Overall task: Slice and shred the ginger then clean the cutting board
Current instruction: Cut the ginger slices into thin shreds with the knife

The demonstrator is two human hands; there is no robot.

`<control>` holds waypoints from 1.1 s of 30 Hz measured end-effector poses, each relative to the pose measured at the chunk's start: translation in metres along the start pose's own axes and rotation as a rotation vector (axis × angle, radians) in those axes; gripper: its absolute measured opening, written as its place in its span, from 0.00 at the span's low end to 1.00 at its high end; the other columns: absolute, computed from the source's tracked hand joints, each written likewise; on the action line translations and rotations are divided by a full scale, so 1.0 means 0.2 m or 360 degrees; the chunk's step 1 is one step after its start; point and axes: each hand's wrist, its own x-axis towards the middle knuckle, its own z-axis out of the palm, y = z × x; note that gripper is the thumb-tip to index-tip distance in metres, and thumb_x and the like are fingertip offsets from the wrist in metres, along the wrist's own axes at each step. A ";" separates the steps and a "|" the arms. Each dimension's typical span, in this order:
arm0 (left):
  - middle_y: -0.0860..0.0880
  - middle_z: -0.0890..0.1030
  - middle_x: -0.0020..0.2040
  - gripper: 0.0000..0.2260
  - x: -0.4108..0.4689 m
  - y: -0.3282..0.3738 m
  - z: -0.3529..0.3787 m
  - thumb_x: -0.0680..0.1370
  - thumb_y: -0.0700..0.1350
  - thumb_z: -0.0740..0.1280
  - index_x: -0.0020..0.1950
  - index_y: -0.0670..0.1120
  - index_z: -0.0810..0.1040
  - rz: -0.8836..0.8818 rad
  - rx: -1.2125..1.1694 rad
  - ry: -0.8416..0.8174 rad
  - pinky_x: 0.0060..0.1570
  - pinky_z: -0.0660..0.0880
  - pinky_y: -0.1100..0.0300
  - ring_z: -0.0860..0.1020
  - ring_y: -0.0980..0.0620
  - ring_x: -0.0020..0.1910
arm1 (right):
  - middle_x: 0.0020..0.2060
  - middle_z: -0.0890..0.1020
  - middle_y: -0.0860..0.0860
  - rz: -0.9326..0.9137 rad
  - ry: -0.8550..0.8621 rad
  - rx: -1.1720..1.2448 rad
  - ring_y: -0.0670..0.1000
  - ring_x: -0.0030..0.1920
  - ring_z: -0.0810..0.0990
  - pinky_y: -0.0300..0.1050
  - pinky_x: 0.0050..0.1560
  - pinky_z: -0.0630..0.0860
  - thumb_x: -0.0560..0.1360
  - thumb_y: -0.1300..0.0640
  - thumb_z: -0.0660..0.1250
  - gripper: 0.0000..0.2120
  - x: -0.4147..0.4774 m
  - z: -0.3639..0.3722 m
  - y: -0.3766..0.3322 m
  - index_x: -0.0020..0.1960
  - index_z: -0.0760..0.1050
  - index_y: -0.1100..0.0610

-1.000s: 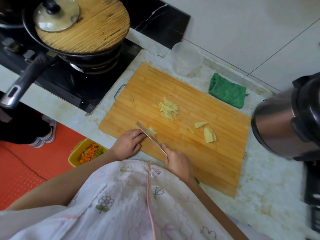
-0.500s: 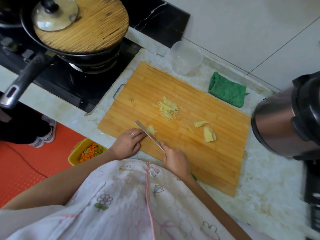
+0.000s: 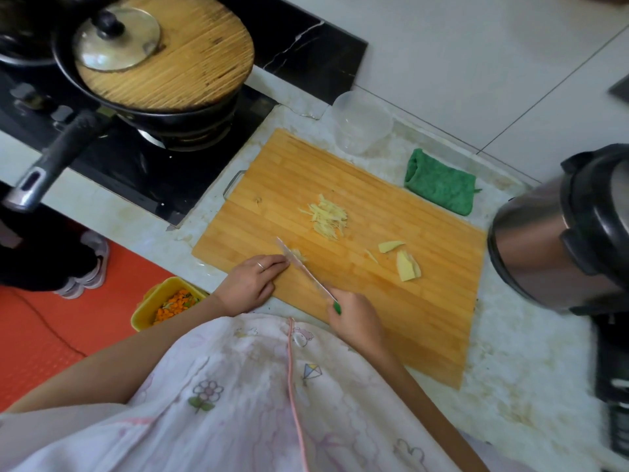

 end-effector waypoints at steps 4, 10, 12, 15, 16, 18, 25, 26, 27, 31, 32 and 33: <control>0.42 0.76 0.62 0.19 0.01 0.02 -0.01 0.76 0.42 0.57 0.64 0.39 0.75 -0.0017 -0.0012 0.0011 0.57 0.72 0.53 0.75 0.45 0.57 | 0.25 0.71 0.47 0.0148 0.0149 0.0270 0.45 0.23 0.65 0.38 0.24 0.57 0.79 0.57 0.58 0.12 -0.01 0.03 0.03 0.52 0.79 0.57; 0.42 0.75 0.64 0.25 0.06 0.06 -0.03 0.71 0.40 0.55 0.66 0.40 0.73 -0.0006 0.0143 -0.0036 0.60 0.68 0.52 0.70 0.47 0.62 | 0.24 0.70 0.46 0.0177 0.0184 0.0220 0.46 0.23 0.67 0.40 0.24 0.59 0.79 0.56 0.58 0.14 0.01 0.02 0.01 0.59 0.78 0.53; 0.43 0.77 0.62 0.24 0.06 0.06 -0.03 0.71 0.41 0.54 0.66 0.41 0.75 -0.0023 0.0164 -0.0062 0.58 0.74 0.52 0.72 0.46 0.60 | 0.24 0.70 0.46 0.0144 0.0168 0.0223 0.46 0.23 0.67 0.41 0.24 0.58 0.79 0.56 0.58 0.15 0.01 0.02 0.00 0.61 0.77 0.52; 0.42 0.76 0.62 0.24 0.05 0.06 -0.04 0.71 0.42 0.54 0.65 0.40 0.75 -0.0038 0.0161 -0.0079 0.54 0.76 0.52 0.78 0.43 0.55 | 0.23 0.66 0.45 0.0100 0.0120 0.0164 0.45 0.23 0.65 0.40 0.24 0.56 0.79 0.56 0.57 0.10 0.01 0.01 0.00 0.52 0.78 0.52; 0.42 0.76 0.62 0.23 0.05 0.07 -0.04 0.72 0.43 0.55 0.65 0.40 0.75 -0.0039 0.0164 -0.0074 0.52 0.77 0.52 0.79 0.43 0.53 | 0.23 0.65 0.45 0.0082 0.0103 0.0143 0.45 0.23 0.64 0.40 0.24 0.55 0.79 0.56 0.57 0.09 0.02 0.00 0.00 0.50 0.77 0.51; 0.42 0.75 0.61 0.23 0.04 0.07 -0.04 0.72 0.43 0.55 0.64 0.39 0.75 -0.0032 0.0176 -0.0058 0.51 0.78 0.52 0.79 0.43 0.51 | 0.22 0.66 0.46 0.0052 0.0087 0.0124 0.46 0.23 0.65 0.41 0.23 0.56 0.79 0.57 0.58 0.12 0.02 0.00 -0.01 0.54 0.79 0.52; 0.41 0.78 0.60 0.21 0.03 0.05 -0.01 0.72 0.41 0.57 0.63 0.39 0.76 0.0018 0.0251 0.0015 0.59 0.66 0.52 0.71 0.45 0.60 | 0.24 0.67 0.47 -0.0062 0.0048 -0.0157 0.51 0.28 0.68 0.41 0.23 0.58 0.78 0.57 0.58 0.21 0.03 -0.05 -0.03 0.68 0.71 0.44; 0.41 0.78 0.60 0.21 0.03 0.05 -0.01 0.72 0.41 0.57 0.63 0.40 0.74 0.0020 0.0248 0.0024 0.59 0.66 0.52 0.71 0.45 0.59 | 0.24 0.66 0.47 -0.0098 0.0043 -0.0214 0.52 0.28 0.69 0.41 0.23 0.58 0.78 0.57 0.58 0.21 0.03 -0.06 -0.03 0.69 0.70 0.44; 0.41 0.78 0.60 0.20 0.03 0.06 -0.01 0.72 0.41 0.57 0.63 0.40 0.73 0.0020 0.0240 0.0032 0.59 0.66 0.53 0.71 0.45 0.58 | 0.25 0.66 0.46 -0.0123 0.0041 -0.0253 0.52 0.29 0.69 0.40 0.23 0.57 0.78 0.58 0.58 0.21 0.04 -0.06 -0.03 0.69 0.69 0.44; 0.42 0.78 0.58 0.20 0.03 0.07 -0.01 0.71 0.41 0.56 0.63 0.41 0.70 0.0000 0.0218 0.0072 0.58 0.66 0.53 0.71 0.46 0.56 | 0.29 0.70 0.48 -0.0155 0.0014 -0.0369 0.52 0.29 0.69 0.40 0.23 0.57 0.79 0.57 0.58 0.20 0.06 -0.06 -0.02 0.70 0.68 0.44; 0.42 0.77 0.58 0.20 0.03 0.07 -0.01 0.71 0.41 0.56 0.63 0.41 0.70 -0.0011 0.0207 0.0078 0.58 0.66 0.53 0.71 0.46 0.56 | 0.29 0.70 0.48 -0.0150 0.0012 -0.0381 0.52 0.30 0.70 0.40 0.23 0.56 0.79 0.57 0.58 0.20 0.06 -0.06 -0.02 0.70 0.68 0.45; 0.43 0.76 0.58 0.21 0.03 0.07 0.00 0.71 0.41 0.56 0.63 0.42 0.70 -0.0021 0.0193 0.0080 0.58 0.66 0.53 0.71 0.45 0.55 | 0.29 0.70 0.48 -0.0143 0.0011 -0.0379 0.52 0.30 0.70 0.40 0.23 0.56 0.79 0.57 0.58 0.20 0.07 -0.06 -0.02 0.70 0.68 0.45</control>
